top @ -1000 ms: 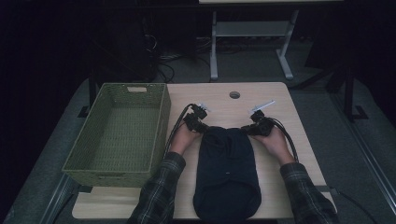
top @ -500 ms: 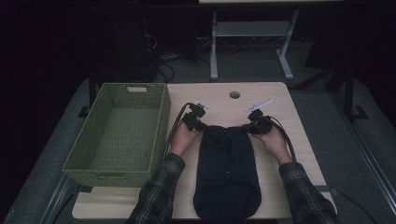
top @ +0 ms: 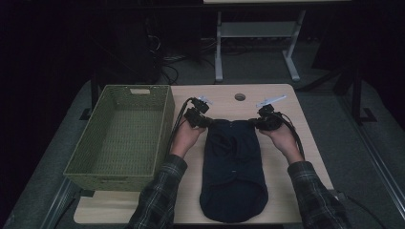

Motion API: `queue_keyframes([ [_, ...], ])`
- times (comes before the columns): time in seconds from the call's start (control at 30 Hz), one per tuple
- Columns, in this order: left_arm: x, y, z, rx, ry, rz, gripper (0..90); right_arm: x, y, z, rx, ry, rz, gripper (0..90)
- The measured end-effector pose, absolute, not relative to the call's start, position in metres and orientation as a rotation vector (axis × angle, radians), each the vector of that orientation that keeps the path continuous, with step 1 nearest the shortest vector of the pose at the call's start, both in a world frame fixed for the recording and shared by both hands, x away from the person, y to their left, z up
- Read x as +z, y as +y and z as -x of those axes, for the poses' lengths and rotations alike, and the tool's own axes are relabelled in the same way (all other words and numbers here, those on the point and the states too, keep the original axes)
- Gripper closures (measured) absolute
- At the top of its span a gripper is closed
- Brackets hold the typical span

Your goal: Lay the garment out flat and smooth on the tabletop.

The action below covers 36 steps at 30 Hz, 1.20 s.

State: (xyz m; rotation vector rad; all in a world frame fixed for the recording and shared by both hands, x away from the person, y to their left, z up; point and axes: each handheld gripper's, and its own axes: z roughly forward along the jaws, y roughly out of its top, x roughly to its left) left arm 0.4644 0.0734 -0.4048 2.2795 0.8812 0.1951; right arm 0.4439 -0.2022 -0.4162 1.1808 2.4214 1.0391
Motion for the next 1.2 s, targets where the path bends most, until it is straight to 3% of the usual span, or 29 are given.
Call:
queue_keyframes([
  [0.47, -0.365, 0.076, -0.459, 0.306, 0.852, -2.226, 80.3, -0.378, -0.203, -0.444, 1.109, 2.351, -1.118, 86.5],
  [0.77, -0.33, 0.073, -0.451, 0.443, 0.8, -2.17, 80.3, -0.341, -0.204, -0.435, 1.152, 2.268, -1.024, 86.5],
  [1.2, -0.342, 0.076, -0.42, 0.422, 0.732, -2.187, 80.0, -0.354, -0.211, -0.404, 1.186, 2.28, -0.963, 86.4],
])
